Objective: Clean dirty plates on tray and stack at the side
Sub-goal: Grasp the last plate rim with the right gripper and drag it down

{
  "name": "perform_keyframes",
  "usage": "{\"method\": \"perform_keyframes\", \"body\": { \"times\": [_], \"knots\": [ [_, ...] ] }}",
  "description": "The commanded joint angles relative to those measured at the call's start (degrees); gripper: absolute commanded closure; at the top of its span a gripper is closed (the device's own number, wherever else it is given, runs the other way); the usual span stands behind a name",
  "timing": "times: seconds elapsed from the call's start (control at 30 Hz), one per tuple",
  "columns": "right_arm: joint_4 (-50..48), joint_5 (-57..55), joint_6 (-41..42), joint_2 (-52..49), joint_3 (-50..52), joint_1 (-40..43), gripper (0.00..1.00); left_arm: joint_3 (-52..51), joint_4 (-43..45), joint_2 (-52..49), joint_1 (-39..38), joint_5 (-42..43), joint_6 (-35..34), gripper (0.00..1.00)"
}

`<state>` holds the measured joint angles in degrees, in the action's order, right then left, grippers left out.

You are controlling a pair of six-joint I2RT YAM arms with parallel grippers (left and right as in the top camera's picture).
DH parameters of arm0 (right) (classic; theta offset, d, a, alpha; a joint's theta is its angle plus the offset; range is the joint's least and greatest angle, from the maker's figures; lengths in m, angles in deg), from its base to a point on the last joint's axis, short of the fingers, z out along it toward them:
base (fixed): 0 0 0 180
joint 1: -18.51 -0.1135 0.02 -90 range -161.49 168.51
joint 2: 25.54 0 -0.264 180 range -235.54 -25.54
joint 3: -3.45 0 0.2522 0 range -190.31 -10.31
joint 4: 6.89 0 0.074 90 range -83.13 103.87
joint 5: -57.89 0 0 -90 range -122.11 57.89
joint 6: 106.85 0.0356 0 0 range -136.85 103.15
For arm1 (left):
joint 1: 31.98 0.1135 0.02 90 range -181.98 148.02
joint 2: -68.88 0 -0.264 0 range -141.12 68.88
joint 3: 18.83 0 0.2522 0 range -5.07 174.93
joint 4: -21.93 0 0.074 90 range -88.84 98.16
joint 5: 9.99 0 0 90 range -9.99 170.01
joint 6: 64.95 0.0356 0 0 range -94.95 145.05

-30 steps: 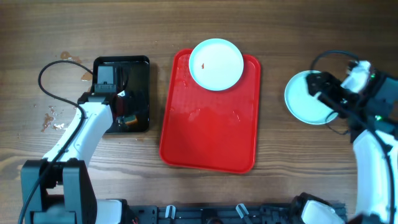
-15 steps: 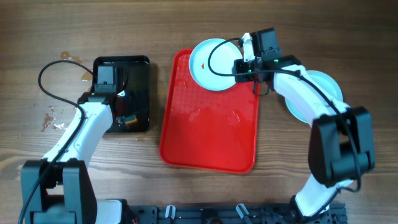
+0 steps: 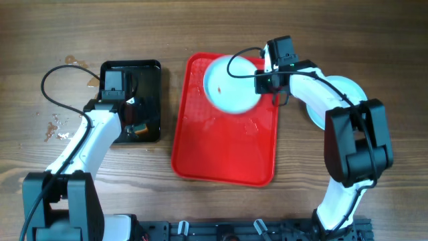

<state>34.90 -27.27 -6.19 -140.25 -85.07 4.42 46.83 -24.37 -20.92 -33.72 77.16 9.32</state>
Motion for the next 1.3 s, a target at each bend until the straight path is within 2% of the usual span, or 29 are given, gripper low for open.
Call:
{"method": "perform_keyframes", "body": {
  "times": [0.0, 0.2, 0.23, 0.3, 0.33, 0.4, 0.47, 0.57, 0.63, 0.77, 0.83, 0.87, 0.9, 1.0, 1.03, 1.1, 1.13, 1.17, 1.2, 1.23, 1.27],
  "knots": [
    [7.8, 0.2, 1.9, 3.3, 0.2, 0.1, 0.96, 0.0, 0.2, 0.1, 0.3, 0.5, 0.3, 0.00],
    [25.3, 5.7, 4.5, 6.7, 0.2, -1.1, 0.95, 0.0, 0.2, 0.1, 0.3, 0.5, 0.3, 0.00],
    [25.9, 6.4, 4.5, 6.7, 0.2, -1.6, 0.92, 0.0, 0.2, 0.1, 0.3, 0.5, 0.3, 0.00],
    [26.3, 6.9, 5.1, 6.7, 0.2, -3.1, 0.76, 0.0, 0.2, 0.1, 0.3, 0.5, 0.3, 0.00],
    [26.3, 6.8, 6.0, 6.7, 0.2, -3.5, 0.64, 0.0, 0.2, 0.1, 0.3, 0.5, 0.3, 0.00],
    [26.2, 4.1, 5.1, 6.7, 0.2, -3.5, 0.60, 0.0, 0.2, 0.1, 0.3, 0.5, 0.3, 0.00],
    [26.7, 4.4, -0.2, 8.0, 0.2, -3.7, 0.65, 0.0, 0.2, 0.1, 0.3, 0.5, 0.3, 0.00],
    [26.5, 4.4, -1.0, 16.8, 0.2, -4.2, 0.63, 0.0, 0.2, 0.1, 0.3, 0.5, 0.3, 0.00],
    [24.8, 4.2, 2.6, 28.4, 0.2, -4.2, 0.52, 0.0, 0.2, 0.1, 0.3, 0.5, 0.3, 0.00],
    [25.7, 4.1, 4.4, 36.7, 0.2, -4.2, 0.38, 0.0, 2.5, 0.1, 0.3, 0.5, 0.3, 0.00],
    [28.3, 3.3, 4.3, 36.1, 0.2, -4.2, 0.38, 0.0, 3.2, 0.1, 0.3, 0.5, 0.3, 0.00],
    [28.9, 2.3, 4.3, 35.7, 0.2, -4.2, 0.38, 0.0, 3.1, 0.1, 0.2, 2.4, -0.2, 0.00],
    [29.2, 2.0, 4.3, 35.3, 0.2, -4.2, 0.38, 0.0, 0.1, 0.1, 0.1, 9.0, -0.1, 0.00],
    [29.4, 2.0, 4.4, 34.4, 0.3, -4.2, 0.38, -0.3, -3.2, -0.5, 0.1, 10.7, -0.1, 0.00],
    [29.2, 2.0, 4.4, 34.3, 0.3, -4.2, 0.37, -0.3, -5.0, -1.0, 0.1, 7.3, -1.1, 0.00],
    [29.2, 2.0, 4.4, 34.3, 0.3, -4.2, 0.38, -0.3, -4.5, -2.0, 0.3, -1.8, -7.7, 0.00],
    [29.3, 2.0, 4.4, 34.3, 0.3, -4.2, 0.38, -0.3, -2.9, -2.3, 0.3, -2.0, -7.0, 0.36],
    [29.3, 2.0, 4.4, 34.3, 0.3, -4.2, 0.38, -0.3, -1.5, -2.4, 0.3, -2.1, -7.0, 0.56],
    [29.3, 2.0, 4.4, 34.3, 0.3, -4.2, 0.38, -0.3, -0.1, -2.5, 0.3, -2.3, -7.0, 0.61],
    [29.3, 2.1, 4.4, 34.3, 0.3, -4.2, 0.37, -0.3, 1.3, -2.6, 0.3, -3.7, -7.0, 0.94],
    [29.3, 2.6, 4.4, 34.3, 0.3, -4.2, 0.38, -0.3, 2.2, -2.9, 0.3, -6.1, -7.0, 0.96]
  ]
}}
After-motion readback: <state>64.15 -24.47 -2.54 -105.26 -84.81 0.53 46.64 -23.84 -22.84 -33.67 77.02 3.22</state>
